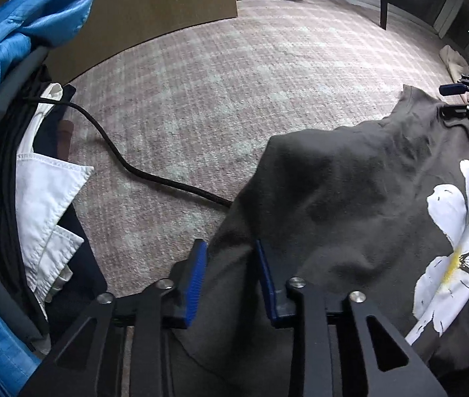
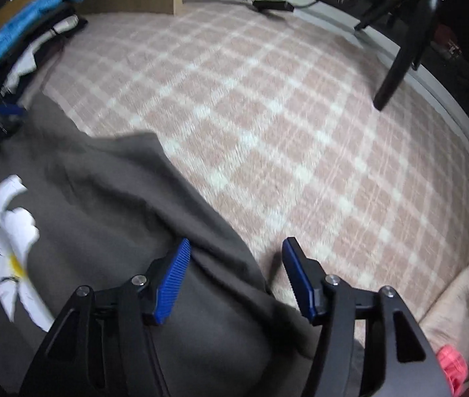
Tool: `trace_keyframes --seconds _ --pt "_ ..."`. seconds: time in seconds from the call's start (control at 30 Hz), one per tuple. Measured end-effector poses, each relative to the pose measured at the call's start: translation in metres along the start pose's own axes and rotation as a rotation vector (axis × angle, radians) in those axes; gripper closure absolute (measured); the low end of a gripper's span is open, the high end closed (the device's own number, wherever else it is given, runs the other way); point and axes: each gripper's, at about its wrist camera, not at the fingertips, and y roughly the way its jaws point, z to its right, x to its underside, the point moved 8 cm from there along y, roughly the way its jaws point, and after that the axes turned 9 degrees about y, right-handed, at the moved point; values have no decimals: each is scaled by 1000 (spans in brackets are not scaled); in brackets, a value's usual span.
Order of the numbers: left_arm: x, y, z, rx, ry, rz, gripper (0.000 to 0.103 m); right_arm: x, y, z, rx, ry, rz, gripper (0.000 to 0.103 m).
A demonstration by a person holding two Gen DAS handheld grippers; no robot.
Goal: Fold clothes
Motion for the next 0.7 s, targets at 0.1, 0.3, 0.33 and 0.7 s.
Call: trace_keyframes --seconds 0.1,0.3,0.33,0.7 --pt "0 -4 5 -2 -3 14 94 -3 4 -2 -28 -14 -9 46" --pt "4 -21 27 75 -35 60 103 5 7 -26 -31 -115 9 76" --pt "5 -25 30 74 -37 68 103 8 5 -30 -35 -123 13 95" --pt "22 -55 0 -6 -25 76 65 28 -75 -43 -16 -39 223 99"
